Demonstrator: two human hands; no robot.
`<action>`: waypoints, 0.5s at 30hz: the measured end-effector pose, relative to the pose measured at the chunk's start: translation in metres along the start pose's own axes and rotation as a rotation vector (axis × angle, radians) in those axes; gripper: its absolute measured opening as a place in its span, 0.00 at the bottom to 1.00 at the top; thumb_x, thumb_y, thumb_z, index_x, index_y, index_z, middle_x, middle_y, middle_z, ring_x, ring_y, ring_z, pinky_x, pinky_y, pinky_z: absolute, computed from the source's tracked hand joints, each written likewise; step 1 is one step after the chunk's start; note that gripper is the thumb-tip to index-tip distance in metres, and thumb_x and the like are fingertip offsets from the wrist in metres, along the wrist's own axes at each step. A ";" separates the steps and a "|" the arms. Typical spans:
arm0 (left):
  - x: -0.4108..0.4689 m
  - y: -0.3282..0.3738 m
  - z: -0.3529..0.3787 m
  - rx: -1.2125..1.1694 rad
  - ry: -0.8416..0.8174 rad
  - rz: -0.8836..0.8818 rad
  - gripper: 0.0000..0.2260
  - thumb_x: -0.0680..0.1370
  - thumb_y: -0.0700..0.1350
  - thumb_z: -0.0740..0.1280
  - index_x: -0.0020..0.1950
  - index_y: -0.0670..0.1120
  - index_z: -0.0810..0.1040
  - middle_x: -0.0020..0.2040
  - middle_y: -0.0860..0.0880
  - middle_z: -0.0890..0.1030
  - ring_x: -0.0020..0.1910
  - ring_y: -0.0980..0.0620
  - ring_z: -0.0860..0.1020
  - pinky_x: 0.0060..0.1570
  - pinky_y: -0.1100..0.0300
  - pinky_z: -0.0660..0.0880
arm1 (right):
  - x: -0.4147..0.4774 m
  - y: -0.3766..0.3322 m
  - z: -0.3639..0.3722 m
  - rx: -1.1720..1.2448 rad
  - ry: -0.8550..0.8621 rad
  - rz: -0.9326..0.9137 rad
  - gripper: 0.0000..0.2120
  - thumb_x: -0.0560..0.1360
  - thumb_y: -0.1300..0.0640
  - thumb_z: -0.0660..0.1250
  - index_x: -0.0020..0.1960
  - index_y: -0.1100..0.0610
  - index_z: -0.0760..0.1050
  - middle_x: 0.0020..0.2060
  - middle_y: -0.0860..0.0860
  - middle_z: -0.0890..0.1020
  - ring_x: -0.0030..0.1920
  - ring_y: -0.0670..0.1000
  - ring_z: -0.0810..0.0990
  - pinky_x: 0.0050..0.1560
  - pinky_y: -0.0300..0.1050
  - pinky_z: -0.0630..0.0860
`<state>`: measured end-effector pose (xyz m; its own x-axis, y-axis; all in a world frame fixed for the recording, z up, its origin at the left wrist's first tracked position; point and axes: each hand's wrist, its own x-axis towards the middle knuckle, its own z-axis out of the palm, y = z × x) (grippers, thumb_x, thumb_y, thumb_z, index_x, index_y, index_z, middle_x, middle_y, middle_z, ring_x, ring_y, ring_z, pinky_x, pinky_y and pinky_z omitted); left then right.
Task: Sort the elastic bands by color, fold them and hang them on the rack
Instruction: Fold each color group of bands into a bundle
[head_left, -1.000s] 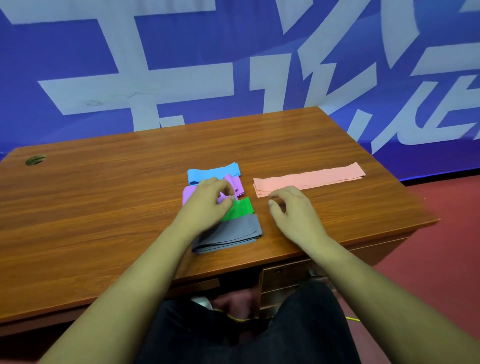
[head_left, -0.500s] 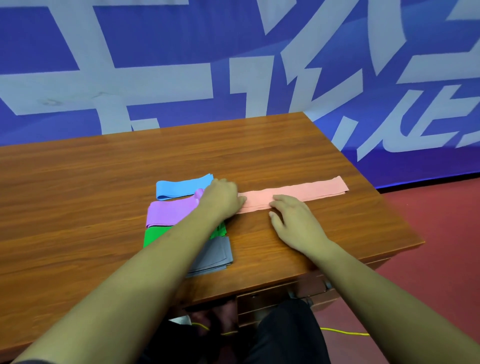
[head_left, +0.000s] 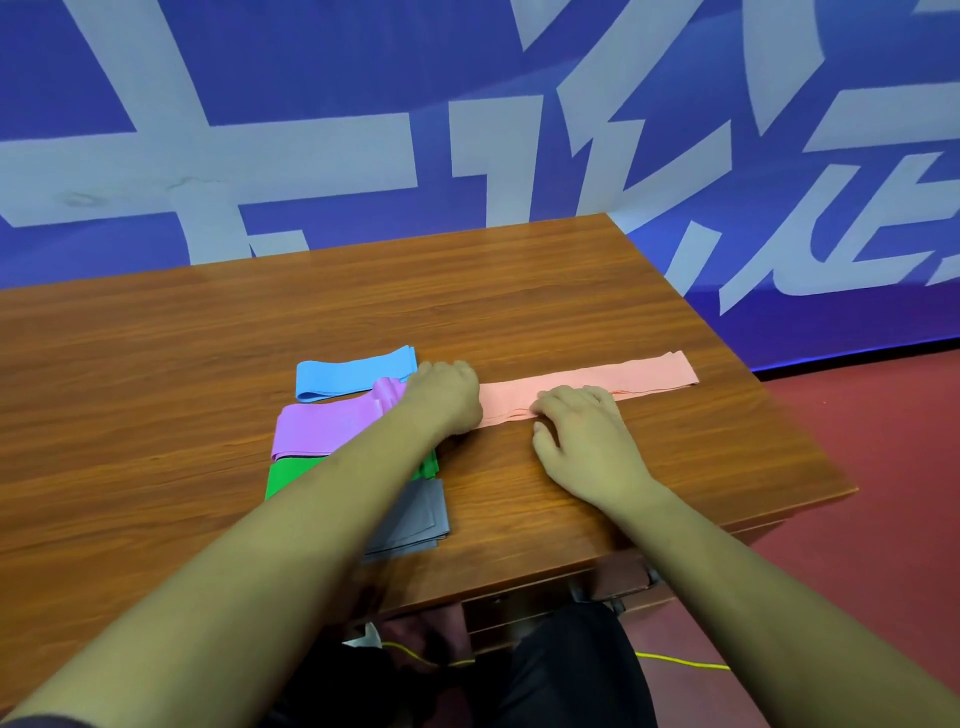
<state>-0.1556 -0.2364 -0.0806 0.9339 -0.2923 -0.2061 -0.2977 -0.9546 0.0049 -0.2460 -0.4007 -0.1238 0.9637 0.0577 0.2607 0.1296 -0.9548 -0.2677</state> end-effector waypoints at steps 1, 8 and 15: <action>0.000 0.000 -0.001 0.015 -0.017 -0.017 0.17 0.78 0.44 0.61 0.65 0.40 0.71 0.65 0.37 0.72 0.66 0.39 0.68 0.60 0.51 0.68 | 0.000 -0.001 0.000 -0.006 0.007 0.000 0.16 0.76 0.51 0.58 0.58 0.53 0.78 0.54 0.48 0.80 0.56 0.51 0.76 0.71 0.49 0.61; -0.002 -0.001 -0.017 -0.299 -0.001 -0.007 0.10 0.77 0.45 0.62 0.56 0.42 0.74 0.59 0.37 0.78 0.56 0.39 0.77 0.45 0.56 0.70 | 0.006 0.002 -0.008 0.266 -0.059 0.066 0.12 0.77 0.55 0.63 0.56 0.55 0.79 0.53 0.49 0.80 0.56 0.48 0.75 0.61 0.45 0.72; 0.001 0.022 -0.043 -1.011 -0.059 0.071 0.02 0.75 0.42 0.68 0.44 0.45 0.78 0.33 0.46 0.81 0.28 0.53 0.79 0.31 0.60 0.76 | 0.038 -0.002 -0.047 1.240 -0.084 0.563 0.16 0.82 0.50 0.60 0.56 0.61 0.78 0.53 0.59 0.84 0.50 0.53 0.83 0.54 0.49 0.78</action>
<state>-0.1528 -0.2599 -0.0389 0.9009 -0.3734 -0.2212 -0.0196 -0.5442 0.8387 -0.2212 -0.4100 -0.0698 0.9607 -0.1883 -0.2040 -0.2022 0.0289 -0.9789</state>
